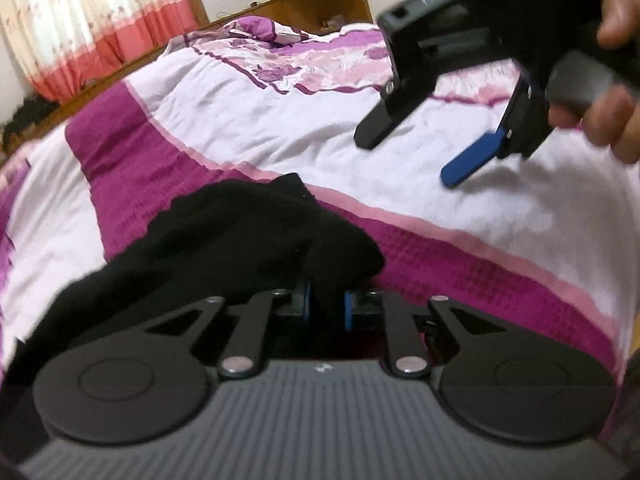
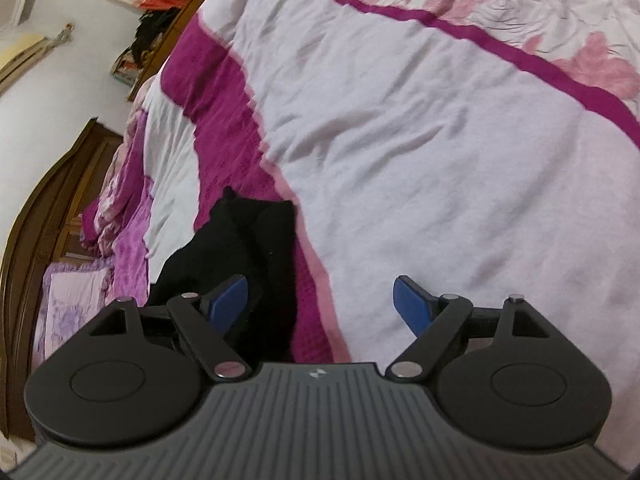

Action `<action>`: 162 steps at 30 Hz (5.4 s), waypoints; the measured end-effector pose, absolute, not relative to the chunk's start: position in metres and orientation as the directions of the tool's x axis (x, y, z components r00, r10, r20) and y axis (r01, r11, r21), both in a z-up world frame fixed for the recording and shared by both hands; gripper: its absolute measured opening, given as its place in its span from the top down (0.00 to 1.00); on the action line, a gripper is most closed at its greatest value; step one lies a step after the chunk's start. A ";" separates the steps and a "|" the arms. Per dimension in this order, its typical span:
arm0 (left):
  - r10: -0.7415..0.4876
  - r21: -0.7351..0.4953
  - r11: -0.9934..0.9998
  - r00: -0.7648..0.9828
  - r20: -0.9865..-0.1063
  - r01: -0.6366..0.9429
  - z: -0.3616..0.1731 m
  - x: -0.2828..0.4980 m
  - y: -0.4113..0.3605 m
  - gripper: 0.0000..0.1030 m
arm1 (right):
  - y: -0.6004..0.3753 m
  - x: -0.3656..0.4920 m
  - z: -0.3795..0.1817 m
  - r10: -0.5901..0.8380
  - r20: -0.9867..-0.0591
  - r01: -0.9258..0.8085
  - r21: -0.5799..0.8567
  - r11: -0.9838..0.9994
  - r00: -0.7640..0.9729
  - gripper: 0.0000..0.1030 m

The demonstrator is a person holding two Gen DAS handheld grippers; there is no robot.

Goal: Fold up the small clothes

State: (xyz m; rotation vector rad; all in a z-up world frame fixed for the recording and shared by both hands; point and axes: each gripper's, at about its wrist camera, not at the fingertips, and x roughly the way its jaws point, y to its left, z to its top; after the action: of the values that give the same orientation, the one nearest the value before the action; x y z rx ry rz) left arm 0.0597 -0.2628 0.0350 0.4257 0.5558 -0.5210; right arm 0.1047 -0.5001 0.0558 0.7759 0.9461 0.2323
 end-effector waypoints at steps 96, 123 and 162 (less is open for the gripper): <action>-0.389 -0.497 0.851 0.837 -0.384 0.168 0.050 -0.021 0.146 0.92 | 0.017 0.159 0.099 0.362 -0.678 -0.419 0.087 0.904 0.640 0.87; 0.052 -0.492 0.805 0.865 -0.499 -0.332 0.045 -0.059 0.140 0.41 | -0.018 0.152 0.121 0.774 -0.385 -0.596 0.494 0.633 0.503 0.03; -0.395 -0.642 0.767 0.776 -0.491 -0.016 0.063 0.085 0.194 0.48 | -0.123 0.099 0.047 0.441 -0.592 -0.315 0.310 0.897 0.674 0.00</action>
State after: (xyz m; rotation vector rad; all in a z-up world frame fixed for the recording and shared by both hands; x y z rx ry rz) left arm 0.0852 0.1944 0.0625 -0.6746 0.6588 -0.2231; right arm 0.0987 -0.1232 0.0471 0.1883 0.7137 0.4282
